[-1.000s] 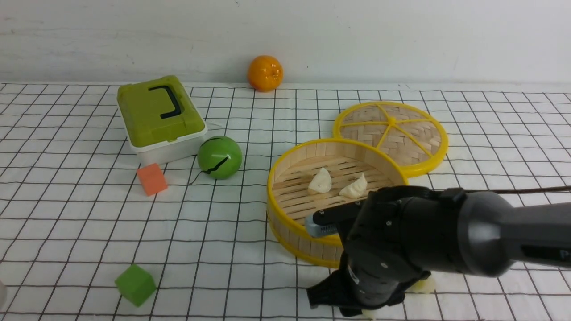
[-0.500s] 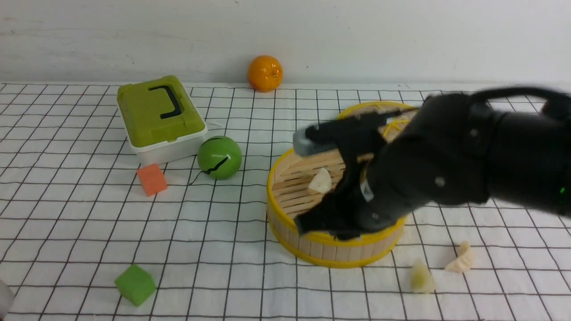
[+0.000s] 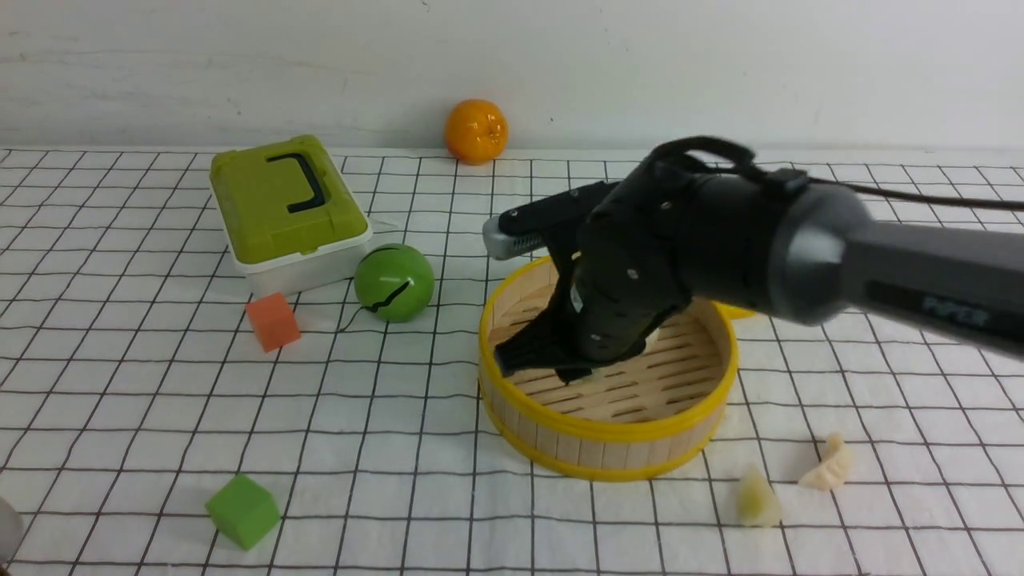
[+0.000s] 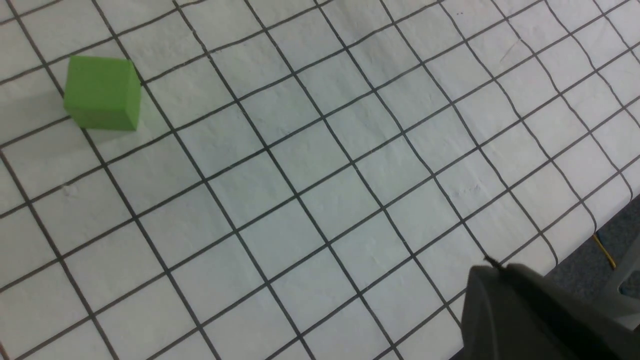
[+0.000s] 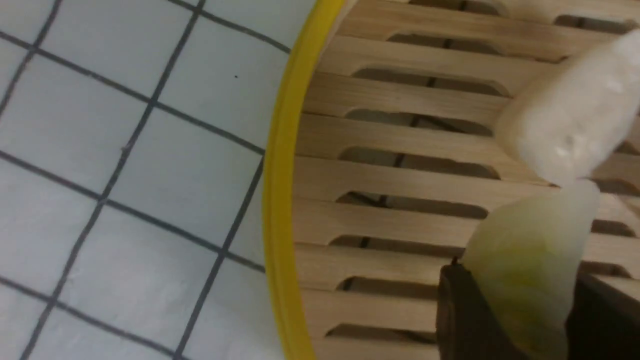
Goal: Put the dumplings into the steamer on the table with the white tablecloth.
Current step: 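Place the dumpling in the bamboo steamer basket with the right gripper, then reach for and grasp a dumpling lying on the table beside the steamer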
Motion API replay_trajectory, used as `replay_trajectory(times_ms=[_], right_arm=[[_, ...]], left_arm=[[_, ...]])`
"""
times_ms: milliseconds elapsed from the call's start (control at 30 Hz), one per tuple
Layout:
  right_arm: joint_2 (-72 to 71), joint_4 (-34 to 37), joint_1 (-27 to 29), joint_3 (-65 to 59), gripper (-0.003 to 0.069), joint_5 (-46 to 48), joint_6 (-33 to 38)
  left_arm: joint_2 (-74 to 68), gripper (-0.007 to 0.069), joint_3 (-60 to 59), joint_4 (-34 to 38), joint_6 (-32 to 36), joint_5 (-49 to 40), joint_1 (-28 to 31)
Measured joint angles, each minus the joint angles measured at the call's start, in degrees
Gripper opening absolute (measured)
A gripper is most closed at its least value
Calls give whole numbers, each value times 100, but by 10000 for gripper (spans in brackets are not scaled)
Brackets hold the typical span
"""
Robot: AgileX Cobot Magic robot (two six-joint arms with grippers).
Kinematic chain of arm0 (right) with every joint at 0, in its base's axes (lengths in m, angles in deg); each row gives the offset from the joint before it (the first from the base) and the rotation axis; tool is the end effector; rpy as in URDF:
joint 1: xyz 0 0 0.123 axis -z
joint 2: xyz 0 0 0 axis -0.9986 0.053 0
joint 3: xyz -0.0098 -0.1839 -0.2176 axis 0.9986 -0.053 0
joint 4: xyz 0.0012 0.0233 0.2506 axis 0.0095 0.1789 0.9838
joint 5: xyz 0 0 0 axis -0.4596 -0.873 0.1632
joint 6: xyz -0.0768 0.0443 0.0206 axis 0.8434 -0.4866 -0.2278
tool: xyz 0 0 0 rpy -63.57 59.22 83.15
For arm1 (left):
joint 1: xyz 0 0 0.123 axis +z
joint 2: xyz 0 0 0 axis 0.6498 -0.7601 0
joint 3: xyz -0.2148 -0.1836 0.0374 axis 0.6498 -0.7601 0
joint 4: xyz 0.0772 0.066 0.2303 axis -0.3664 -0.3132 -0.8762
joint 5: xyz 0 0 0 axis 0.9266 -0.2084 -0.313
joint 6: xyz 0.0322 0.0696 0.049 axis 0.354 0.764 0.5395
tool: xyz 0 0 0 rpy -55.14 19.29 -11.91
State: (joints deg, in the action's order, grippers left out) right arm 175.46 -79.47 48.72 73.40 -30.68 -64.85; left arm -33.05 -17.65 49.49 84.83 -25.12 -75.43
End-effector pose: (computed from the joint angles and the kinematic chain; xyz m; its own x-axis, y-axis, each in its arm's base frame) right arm 0.3600 0.2653 0.1990 -0.8310 -0.2937 -0.4725 -0.3300 0.9440 -0.0064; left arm 0.0649 -0.0599 0.3097 -0.6901 0.2984 -0.6594 0.5429 0.8159 -0.1991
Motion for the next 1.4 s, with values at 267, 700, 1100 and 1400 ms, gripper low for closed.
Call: replay_trajectory(times_ms=[267, 700, 1100, 1400], right_arm=[[210, -27, 0, 67, 387, -11, -66], [-1797, 313, 0, -326, 542, 1765, 864], [-3675, 476, 862, -3697, 542, 354, -221], [-2801, 497, 1232, -3951, 542, -1034, -244]], left_arm=[[0, 6, 0, -4, 0, 0, 0], [0, 15, 0, -26, 0, -62, 0], [0, 19, 0, -26, 0, -62, 0], [0, 19, 0, -26, 0, -114, 0]])
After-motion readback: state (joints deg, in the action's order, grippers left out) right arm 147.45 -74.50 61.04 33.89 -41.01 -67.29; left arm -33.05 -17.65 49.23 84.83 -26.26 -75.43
